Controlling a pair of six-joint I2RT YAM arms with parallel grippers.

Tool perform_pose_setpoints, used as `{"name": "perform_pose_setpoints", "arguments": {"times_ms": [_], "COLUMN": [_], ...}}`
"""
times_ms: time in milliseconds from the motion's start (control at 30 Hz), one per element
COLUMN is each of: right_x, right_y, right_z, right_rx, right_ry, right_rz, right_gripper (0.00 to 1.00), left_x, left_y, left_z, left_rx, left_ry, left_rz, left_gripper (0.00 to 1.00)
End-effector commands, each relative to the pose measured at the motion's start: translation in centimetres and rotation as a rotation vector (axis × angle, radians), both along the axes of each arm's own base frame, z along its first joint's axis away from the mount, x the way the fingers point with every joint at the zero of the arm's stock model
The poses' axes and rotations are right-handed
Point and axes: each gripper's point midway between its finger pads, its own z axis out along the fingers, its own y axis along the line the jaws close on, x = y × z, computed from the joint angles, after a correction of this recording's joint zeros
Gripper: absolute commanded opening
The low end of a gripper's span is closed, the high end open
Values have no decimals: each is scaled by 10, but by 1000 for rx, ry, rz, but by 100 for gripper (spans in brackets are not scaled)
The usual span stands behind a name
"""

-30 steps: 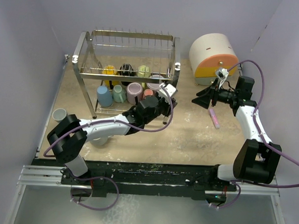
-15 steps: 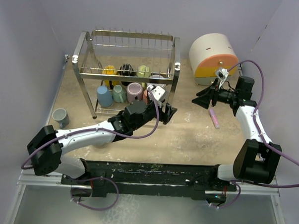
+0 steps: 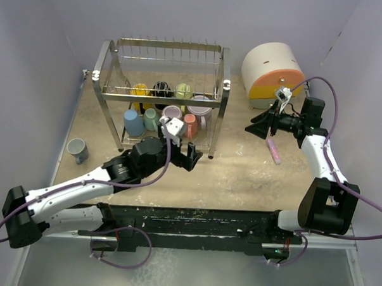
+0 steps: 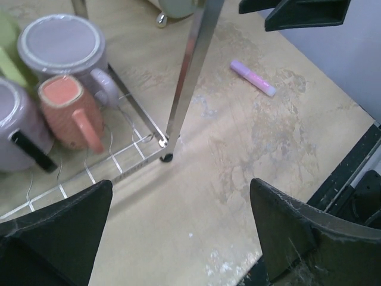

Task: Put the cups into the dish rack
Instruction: Move the dish rack to the center of the board.

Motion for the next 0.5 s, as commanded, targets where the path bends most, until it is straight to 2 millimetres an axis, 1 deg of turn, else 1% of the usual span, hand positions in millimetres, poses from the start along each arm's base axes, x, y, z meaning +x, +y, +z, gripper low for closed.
{"name": "perform_pose_setpoints", "arguments": {"times_ms": [0,133,167,300,400,467], "right_x": [2,2,2,3,3,3], "right_y": [-1,-1,-1,-1,-2,-2], "right_z": [24,23,23,23,23,23], "right_rx": [-14,-14,-14,-16,-17,-18], "right_ry": [-87,-85,-85,-84,-86,-86], "right_rz": [8,9,9,8,7,5], "right_gripper": [70,70,70,70,70,70], "left_x": [-18,-35,-40,-54,-58,-58], "left_y": [46,84,92,110,129,143], "left_z": [-14,-18,-23,-29,-33,-32], "left_rx": [11,-33,-25,-44,-44,-38], "left_ry": [156,282,316,416,479,490], "left_rz": [143,272,293,364,478,551], "left_gripper": [99,99,99,99,99,99]}}
